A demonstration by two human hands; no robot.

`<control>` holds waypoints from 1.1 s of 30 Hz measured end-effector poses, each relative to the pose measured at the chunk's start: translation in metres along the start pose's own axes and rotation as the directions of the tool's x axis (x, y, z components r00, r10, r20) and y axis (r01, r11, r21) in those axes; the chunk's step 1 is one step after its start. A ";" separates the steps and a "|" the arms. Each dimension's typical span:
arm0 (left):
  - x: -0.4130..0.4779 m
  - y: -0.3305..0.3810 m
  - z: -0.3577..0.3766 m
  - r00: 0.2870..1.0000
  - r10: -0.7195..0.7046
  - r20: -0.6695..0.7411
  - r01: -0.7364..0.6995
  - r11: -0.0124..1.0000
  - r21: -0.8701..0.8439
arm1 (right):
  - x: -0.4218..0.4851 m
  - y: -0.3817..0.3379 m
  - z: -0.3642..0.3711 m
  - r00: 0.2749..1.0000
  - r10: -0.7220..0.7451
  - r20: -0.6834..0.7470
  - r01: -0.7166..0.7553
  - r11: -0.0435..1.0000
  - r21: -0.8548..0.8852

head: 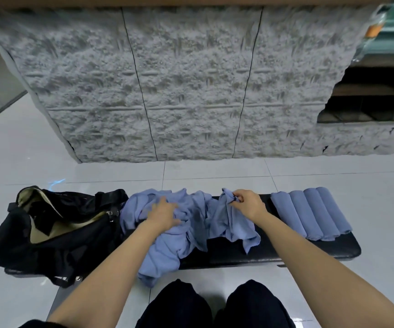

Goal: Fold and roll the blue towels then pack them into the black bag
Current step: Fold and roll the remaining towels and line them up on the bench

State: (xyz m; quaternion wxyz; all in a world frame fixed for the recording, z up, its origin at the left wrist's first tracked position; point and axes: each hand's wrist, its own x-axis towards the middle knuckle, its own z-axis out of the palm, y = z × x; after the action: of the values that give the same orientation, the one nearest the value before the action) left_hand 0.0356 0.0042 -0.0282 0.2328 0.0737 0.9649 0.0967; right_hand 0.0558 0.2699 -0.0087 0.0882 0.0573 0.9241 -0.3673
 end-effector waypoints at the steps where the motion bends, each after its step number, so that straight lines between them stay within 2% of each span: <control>1: -0.003 0.019 -0.010 0.990 0.082 -0.116 -0.095 0.989 -0.116 | 0.000 -0.008 -0.009 0.999 -0.039 0.013 0.039 0.999 -0.011; 3: -0.016 0.063 -0.035 0.946 0.202 -0.253 -0.280 0.902 -0.328 | -0.005 -0.028 -0.029 0.992 -0.119 0.040 0.120 0.992 -0.026; 5: -0.030 0.100 -0.055 0.910 0.256 -0.327 -0.386 0.812 -0.438 | -0.014 -0.046 -0.049 0.980 -0.186 0.071 0.185 0.983 0.017; 8: -0.046 0.130 -0.076 0.840 0.190 -0.508 -0.486 0.680 -0.549 | -0.030 -0.069 -0.083 0.971 -0.235 0.048 0.231 0.971 0.066; 10: -0.050 0.134 -0.089 0.818 0.112 -0.564 -0.507 0.603 -0.616 | -0.039 -0.082 -0.103 0.973 -0.230 -0.005 0.230 0.969 0.091; 15: -0.064 0.111 -0.137 0.735 -0.083 -0.673 -0.520 0.568 -0.638 | -0.052 -0.097 -0.163 0.937 -0.128 -0.326 0.214 0.946 0.243; 18: -0.072 0.086 -0.160 0.679 -0.171 -0.714 -0.496 0.611 -0.618 | -0.057 -0.092 -0.195 0.894 -0.139 -0.425 0.213 0.968 0.132; 20: -0.080 0.080 -0.172 0.644 -0.136 -0.753 -0.500 0.669 -0.549 | -0.064 -0.097 -0.204 0.877 -0.184 -0.445 0.245 0.966 0.084; 21: -0.086 0.083 -0.177 0.644 -0.108 -0.757 -0.504 0.684 -0.527 | -0.070 -0.105 -0.204 0.872 -0.214 -0.439 0.275 0.958 0.081; 25: -0.103 0.115 -0.186 0.687 -0.010 -0.726 -0.560 0.629 -0.539 | -0.085 -0.147 -0.177 0.873 -0.328 -0.361 0.373 0.926 0.062; 28: -0.103 0.140 -0.184 0.731 0.031 -0.681 -0.557 0.603 -0.570 | -0.091 -0.172 -0.145 0.860 -0.365 -0.356 0.426 0.898 0.109; 30: -0.106 0.147 -0.183 0.765 0.088 -0.638 -0.570 0.551 -0.609 | -0.094 -0.179 -0.133 0.861 -0.386 -0.332 0.436 0.895 0.090; 33: -0.115 0.148 -0.183 0.773 0.190 -0.605 -0.613 0.469 -0.636 | -0.095 -0.177 -0.130 0.864 -0.406 -0.298 0.435 0.900 0.036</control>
State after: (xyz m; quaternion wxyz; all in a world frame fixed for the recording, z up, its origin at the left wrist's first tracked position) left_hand 0.0666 0.0985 0.2140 -0.0229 0.1672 0.7881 0.5919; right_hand 0.1023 0.2275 0.2222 -0.1302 -0.0893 0.8972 -0.4125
